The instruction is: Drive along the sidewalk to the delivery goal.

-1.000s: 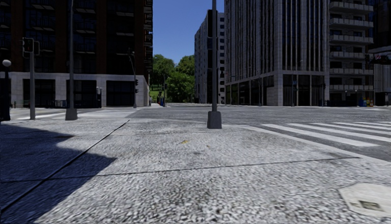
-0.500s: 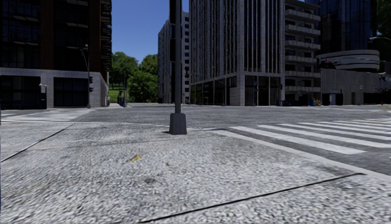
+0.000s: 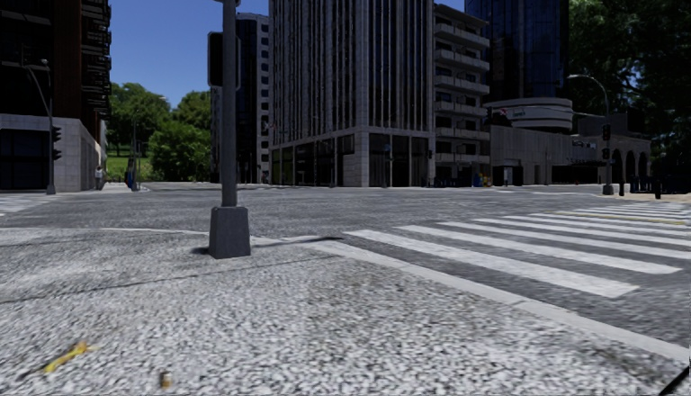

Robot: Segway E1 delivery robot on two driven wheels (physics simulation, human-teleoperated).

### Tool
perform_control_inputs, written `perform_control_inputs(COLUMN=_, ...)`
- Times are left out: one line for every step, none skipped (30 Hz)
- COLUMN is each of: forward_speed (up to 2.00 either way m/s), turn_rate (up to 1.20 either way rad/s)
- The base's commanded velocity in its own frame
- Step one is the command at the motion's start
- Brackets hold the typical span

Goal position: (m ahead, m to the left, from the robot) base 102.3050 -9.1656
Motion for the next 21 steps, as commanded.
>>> perform_control_inputs(forward_speed=2.00, turn_rate=-0.49)
perform_control_inputs(forward_speed=2.00, turn_rate=-0.49)
perform_control_inputs(forward_speed=2.00, turn_rate=-0.49)
perform_control_inputs(forward_speed=2.00, turn_rate=-0.49)
perform_control_inputs(forward_speed=2.00, turn_rate=-0.49)
perform_control_inputs(forward_speed=2.00, turn_rate=-0.49)
perform_control_inputs(forward_speed=2.00, turn_rate=-0.49)
perform_control_inputs(forward_speed=2.00, turn_rate=-0.49)
perform_control_inputs(forward_speed=2.00, turn_rate=-0.49)
perform_control_inputs(forward_speed=2.00, turn_rate=-0.49)
perform_control_inputs(forward_speed=2.00, turn_rate=-0.49)
perform_control_inputs(forward_speed=2.00, turn_rate=-0.49)
perform_control_inputs(forward_speed=2.00, turn_rate=-0.49)
perform_control_inputs(forward_speed=2.00, turn_rate=-0.49)
perform_control_inputs(forward_speed=2.00, turn_rate=-0.49)
perform_control_inputs(forward_speed=2.00, turn_rate=-0.49)
perform_control_inputs(forward_speed=2.00, turn_rate=-0.49)
perform_control_inputs(forward_speed=2.00, turn_rate=-0.49)
perform_control_inputs(forward_speed=2.00, turn_rate=-0.49)
perform_control_inputs(forward_speed=2.00, turn_rate=-0.49)
perform_control_inputs(forward_speed=2.00, turn_rate=-0.49)
